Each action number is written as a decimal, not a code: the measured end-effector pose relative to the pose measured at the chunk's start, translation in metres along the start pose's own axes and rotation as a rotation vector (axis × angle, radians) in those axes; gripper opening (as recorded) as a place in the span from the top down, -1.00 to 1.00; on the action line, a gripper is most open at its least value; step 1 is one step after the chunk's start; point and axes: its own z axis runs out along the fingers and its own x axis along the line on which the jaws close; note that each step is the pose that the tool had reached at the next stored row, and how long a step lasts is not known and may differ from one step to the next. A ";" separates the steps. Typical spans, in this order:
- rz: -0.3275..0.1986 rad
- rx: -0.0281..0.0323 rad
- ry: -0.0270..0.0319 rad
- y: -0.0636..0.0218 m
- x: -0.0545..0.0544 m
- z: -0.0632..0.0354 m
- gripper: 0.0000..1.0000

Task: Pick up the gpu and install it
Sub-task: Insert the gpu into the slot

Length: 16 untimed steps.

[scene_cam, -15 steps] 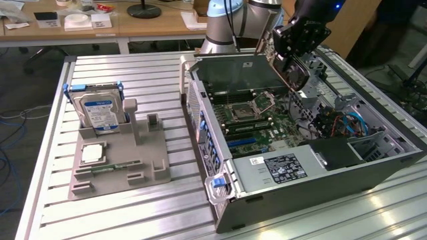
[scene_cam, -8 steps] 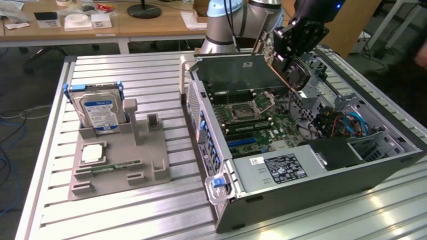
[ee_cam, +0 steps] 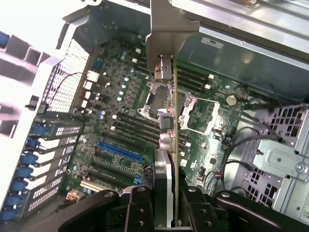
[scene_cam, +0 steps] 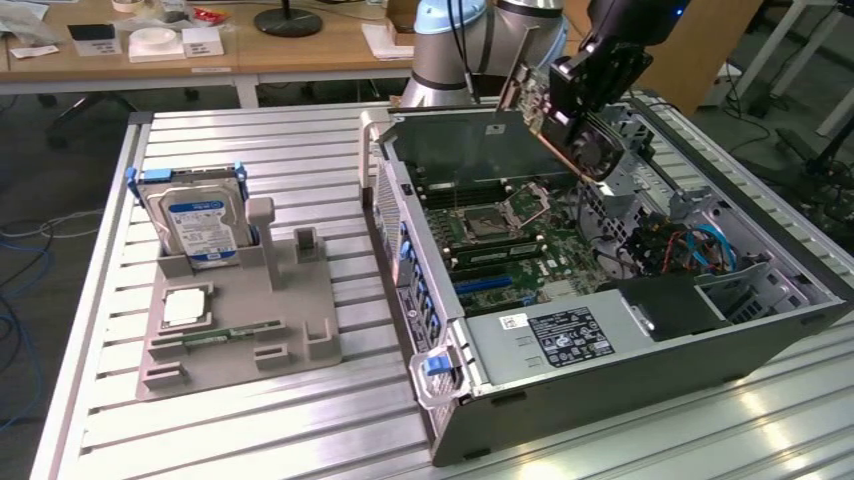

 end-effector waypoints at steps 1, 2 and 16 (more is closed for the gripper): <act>-0.011 0.0004 0.0011 0.0000 0.000 0.0000 0.44; -0.022 0.0008 0.0023 0.0000 0.001 0.0000 0.44; -0.221 0.0072 0.0225 -0.0002 0.002 0.0007 0.44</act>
